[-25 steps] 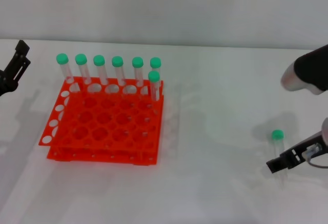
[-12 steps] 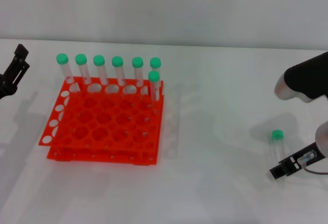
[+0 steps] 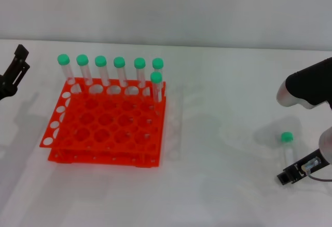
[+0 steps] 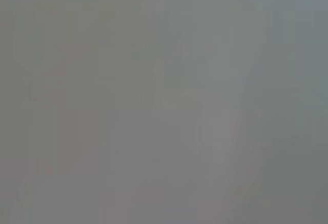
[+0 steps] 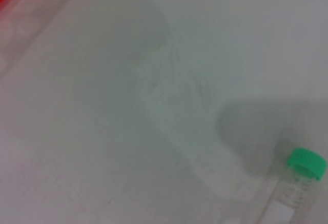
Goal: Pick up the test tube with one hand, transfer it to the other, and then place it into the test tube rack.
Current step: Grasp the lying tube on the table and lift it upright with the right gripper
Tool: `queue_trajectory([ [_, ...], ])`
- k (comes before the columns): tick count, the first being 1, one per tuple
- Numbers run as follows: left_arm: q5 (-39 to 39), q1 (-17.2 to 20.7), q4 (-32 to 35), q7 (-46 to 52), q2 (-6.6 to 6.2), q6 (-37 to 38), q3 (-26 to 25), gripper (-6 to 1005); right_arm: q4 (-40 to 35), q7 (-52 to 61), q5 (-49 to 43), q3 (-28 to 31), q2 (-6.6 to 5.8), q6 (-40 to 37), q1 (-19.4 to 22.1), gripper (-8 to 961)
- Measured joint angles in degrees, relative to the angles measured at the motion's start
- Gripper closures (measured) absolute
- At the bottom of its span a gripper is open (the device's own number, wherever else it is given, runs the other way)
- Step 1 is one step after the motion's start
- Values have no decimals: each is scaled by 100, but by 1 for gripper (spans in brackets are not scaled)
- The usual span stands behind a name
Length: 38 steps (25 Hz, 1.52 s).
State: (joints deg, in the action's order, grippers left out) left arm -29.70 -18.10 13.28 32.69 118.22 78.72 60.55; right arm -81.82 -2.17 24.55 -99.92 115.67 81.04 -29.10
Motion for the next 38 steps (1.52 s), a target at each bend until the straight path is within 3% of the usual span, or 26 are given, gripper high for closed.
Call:
queue_trajectory([
  [10,0,0,-4,-27,19,-15,0,215,11,-33,-10,23,-21,23,-54,507],
  [15,0,-1,-10,-32,32,-15,0,215,69,-36,-11,96,-36,97,-134,650],
  [23,0,0,-10,-35,43,-15,-13,217,251,-47,-139,124,-22,163,-333,768],
  [33,0,9,-10,-30,44,-15,-2,219,409,-85,-149,138,-26,220,-505,762],
  [38,-51,4,-10,17,46,10,0,219,-316,-133,-195,315,-41,139,-329,759],
])
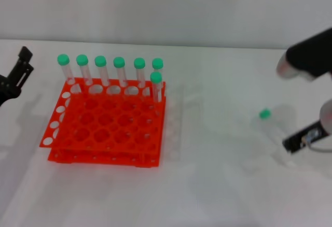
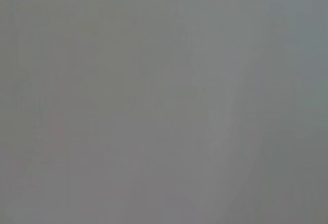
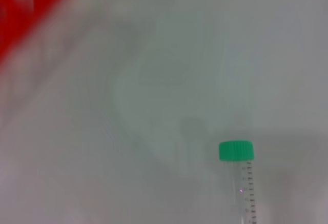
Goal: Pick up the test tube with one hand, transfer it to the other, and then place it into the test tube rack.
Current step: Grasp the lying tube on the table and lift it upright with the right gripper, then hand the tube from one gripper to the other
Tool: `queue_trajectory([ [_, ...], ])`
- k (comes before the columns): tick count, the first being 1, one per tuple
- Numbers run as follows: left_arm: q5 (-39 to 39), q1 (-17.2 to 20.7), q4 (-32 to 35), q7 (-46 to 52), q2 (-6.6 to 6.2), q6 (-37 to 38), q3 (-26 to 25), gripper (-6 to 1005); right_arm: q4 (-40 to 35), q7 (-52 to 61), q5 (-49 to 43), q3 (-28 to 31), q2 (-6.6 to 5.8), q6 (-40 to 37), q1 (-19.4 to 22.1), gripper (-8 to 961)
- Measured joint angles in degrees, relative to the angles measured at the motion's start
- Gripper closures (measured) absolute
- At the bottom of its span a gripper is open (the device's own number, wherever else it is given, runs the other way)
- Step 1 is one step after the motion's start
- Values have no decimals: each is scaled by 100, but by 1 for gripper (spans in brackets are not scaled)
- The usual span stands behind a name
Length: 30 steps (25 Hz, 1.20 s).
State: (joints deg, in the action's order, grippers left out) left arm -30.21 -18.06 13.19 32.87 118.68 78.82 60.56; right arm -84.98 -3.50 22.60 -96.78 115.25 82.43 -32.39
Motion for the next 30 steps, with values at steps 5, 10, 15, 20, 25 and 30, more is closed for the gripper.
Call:
queue_trajectory([
  [5,-595,-168,49,537,-24,-21,7,220,-702,-249,-82,256,22,-651,413,756],
  [10,-1726,-423,383,1489,-99,-3,10,221,-806,-623,81,207,26,-1782,803,753],
  [15,-2909,-763,748,2681,-204,-36,10,222,-417,-1713,1248,134,9,-3589,1221,750],
  [20,-3562,-1050,803,3497,-267,-38,8,223,-37,-3029,2295,-225,-8,-5066,1517,747],
  [25,-3835,-1287,909,4025,-309,-41,8,224,154,-3658,2565,-567,-28,-6090,1780,744],
  [30,-3851,-1385,959,4351,-367,-43,8,225,339,-3887,2637,-1054,-40,-6930,1864,741],
])
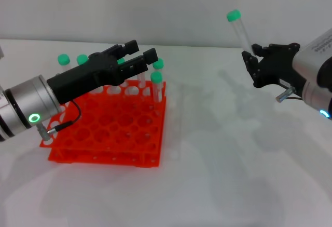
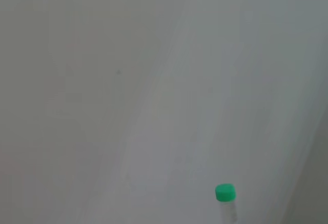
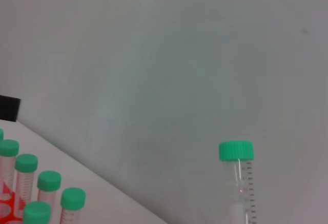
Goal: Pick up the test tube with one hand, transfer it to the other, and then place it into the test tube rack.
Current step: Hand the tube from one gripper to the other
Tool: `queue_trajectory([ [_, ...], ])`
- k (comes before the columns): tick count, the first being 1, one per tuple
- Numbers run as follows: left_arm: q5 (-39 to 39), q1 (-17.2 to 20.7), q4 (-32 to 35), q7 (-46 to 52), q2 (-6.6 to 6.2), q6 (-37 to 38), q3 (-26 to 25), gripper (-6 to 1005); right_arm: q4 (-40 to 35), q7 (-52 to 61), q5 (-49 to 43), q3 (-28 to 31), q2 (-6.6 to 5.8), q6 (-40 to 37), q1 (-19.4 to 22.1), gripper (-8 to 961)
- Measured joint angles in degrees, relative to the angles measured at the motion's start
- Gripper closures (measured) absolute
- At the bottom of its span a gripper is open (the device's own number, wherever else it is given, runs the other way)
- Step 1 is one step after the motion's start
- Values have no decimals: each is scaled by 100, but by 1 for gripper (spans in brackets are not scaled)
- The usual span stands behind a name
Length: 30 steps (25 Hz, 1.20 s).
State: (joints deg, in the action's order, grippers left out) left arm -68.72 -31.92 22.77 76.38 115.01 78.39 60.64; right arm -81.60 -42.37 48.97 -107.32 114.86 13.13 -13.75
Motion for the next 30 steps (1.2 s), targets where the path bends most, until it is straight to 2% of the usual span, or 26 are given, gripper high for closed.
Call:
queue_trajectory([
  [4,-4,-26,48,12,-25,0,-1,225,103,-8,59,-150,-1,-215,-52,738],
  [12,-9,1,145,-14,-31,0,-33,227,148,-96,473,-79,-6,-65,-177,734],
  [19,-10,-31,148,-36,-21,38,0,228,172,-402,1181,361,0,550,-374,729],
  [30,-39,-27,263,-28,27,216,6,230,797,-2952,3982,1412,26,2311,-530,723],
])
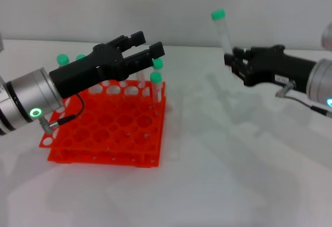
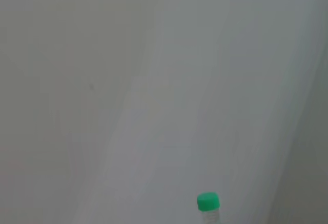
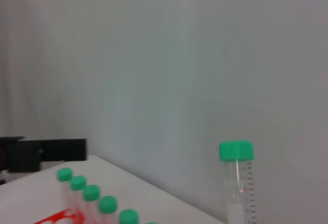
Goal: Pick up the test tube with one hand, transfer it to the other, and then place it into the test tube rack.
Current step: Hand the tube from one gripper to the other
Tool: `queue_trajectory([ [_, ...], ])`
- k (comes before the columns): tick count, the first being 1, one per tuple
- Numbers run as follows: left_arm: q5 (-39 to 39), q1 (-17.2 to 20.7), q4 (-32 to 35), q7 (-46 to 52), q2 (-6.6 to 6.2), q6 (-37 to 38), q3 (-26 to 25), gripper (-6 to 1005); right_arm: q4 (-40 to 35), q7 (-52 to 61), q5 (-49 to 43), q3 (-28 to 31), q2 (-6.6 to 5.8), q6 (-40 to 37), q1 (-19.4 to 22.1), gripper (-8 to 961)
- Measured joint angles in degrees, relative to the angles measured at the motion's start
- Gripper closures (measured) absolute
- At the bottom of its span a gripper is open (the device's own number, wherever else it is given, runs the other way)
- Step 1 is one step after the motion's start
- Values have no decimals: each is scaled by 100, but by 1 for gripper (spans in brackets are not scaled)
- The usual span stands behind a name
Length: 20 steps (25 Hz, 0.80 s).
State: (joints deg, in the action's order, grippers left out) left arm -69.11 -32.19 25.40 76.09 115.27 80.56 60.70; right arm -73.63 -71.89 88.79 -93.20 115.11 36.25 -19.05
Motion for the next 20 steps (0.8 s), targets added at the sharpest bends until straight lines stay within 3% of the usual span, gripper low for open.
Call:
queue_trajectory([
  [7,-110,59,238,-10,123,225,6,231,778,-1363,1108,397,8,957,-14,719],
  [20,-229,50,204,166,155,293,12,233,805,-2144,1590,412,11,1736,27,711],
])
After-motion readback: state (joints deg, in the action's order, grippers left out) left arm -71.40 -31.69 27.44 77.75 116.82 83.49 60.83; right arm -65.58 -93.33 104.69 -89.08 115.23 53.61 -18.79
